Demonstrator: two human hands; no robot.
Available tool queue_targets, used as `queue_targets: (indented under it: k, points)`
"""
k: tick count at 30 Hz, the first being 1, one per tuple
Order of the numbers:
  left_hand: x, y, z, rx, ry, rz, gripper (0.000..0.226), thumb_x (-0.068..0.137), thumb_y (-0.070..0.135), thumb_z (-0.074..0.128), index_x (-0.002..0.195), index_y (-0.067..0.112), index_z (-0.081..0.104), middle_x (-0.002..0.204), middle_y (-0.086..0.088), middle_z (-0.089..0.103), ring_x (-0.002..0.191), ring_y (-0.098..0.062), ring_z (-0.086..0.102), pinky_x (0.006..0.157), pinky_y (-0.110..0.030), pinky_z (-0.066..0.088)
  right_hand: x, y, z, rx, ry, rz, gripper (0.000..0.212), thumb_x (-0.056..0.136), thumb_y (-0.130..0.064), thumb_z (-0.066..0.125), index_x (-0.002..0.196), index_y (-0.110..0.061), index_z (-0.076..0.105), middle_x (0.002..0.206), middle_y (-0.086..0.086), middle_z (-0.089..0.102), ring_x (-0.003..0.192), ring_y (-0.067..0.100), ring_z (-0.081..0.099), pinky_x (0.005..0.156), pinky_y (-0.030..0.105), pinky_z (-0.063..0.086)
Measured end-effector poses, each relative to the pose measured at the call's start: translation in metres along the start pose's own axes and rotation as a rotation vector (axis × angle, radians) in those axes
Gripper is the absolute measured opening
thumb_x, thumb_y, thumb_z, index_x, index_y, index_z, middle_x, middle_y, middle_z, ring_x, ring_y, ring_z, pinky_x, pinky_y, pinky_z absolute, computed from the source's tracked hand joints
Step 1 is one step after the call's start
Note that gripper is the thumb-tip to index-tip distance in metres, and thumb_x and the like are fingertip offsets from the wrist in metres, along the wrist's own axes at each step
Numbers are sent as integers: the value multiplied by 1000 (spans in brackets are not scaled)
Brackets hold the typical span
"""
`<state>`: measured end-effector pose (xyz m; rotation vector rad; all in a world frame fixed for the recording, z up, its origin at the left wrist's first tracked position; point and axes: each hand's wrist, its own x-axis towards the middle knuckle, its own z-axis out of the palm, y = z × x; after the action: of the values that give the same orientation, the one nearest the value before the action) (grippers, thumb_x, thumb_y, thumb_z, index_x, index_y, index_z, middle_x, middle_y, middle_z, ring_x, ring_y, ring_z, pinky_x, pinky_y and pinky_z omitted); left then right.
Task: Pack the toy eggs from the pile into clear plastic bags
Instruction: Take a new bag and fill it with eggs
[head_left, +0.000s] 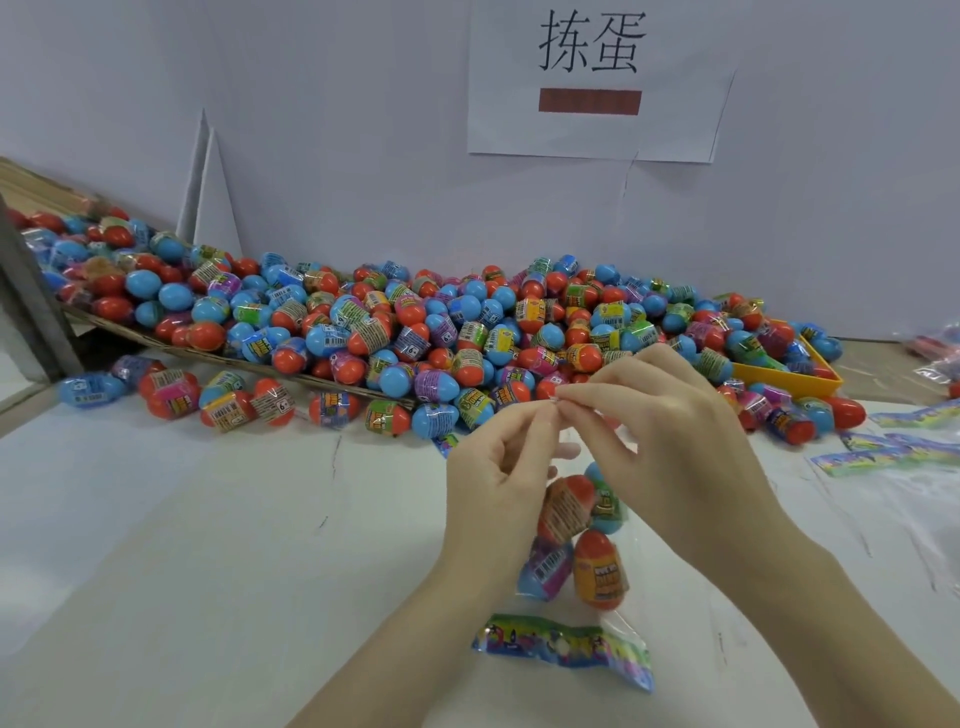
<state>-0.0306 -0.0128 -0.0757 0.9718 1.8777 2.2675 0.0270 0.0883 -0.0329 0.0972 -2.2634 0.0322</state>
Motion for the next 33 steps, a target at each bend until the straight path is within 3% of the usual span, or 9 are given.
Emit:
queue_targets:
  k: [4,8,10,13,17,20,24,28,33]
  points:
    - [-2,-3,0,281,43,224,13,92,34,48,86,35,60,66,22,61,74,-1,63,61,-12,50,4,3,-7,-95,-57,-139,19,79,-14,58,73,-6,73,63,5,67,59,23,59,53,34,52]
    - [-1,-8,0,487,124,470,30,90,20,44,92,4,69,73,6,66,71,-9,58,61,-4,42,10,5,-15,-202,-109,-284,31,84,-17,47,64,-7,69,59,3,64,57,21,58,52,31,52]
    - [0,-10,0,531,148,530,29,89,16,45,91,-1,69,73,-2,69,70,-10,57,61,-2,41,12,6,-16,-223,-122,-335,26,82,-15,54,63,-7,69,59,4,64,56,20,58,52,30,53]
    - [0,-12,-1,517,155,551,28,89,15,46,91,-1,69,71,-3,68,69,-9,57,60,-2,41,13,7,-17,-235,-121,-357,18,79,-11,58,64,-5,68,59,5,63,56,20,58,51,28,51]
    - [-2,-10,-1,479,133,533,30,90,18,45,93,0,68,73,0,67,69,-9,58,60,0,40,11,6,-12,-194,-109,-298,28,87,-14,46,69,-4,66,63,5,62,57,19,56,51,30,52]
    - [-2,-8,-1,449,145,493,31,91,22,43,93,3,68,77,12,62,70,-7,60,58,0,41,6,4,-6,-25,-88,-124,28,87,-18,43,76,-4,64,68,3,62,62,14,52,57,22,46]
    - [-2,-9,0,361,138,380,36,91,32,38,97,10,66,77,19,61,70,-3,63,57,-9,47,-2,9,0,215,-76,22,18,82,-19,58,87,-5,68,78,1,65,72,10,53,64,20,47]
    - [-2,-11,0,381,123,386,36,92,31,38,101,9,65,75,15,62,73,-1,64,57,-15,50,0,12,-3,128,-57,-44,20,76,-17,62,87,-4,72,77,4,68,71,18,60,64,27,49]
    - [-2,-9,-1,443,132,450,33,93,23,38,98,5,65,81,15,62,76,-5,63,50,-15,48,11,13,-12,43,-113,-192,22,83,-19,57,76,-8,74,68,4,68,61,23,60,54,36,54]
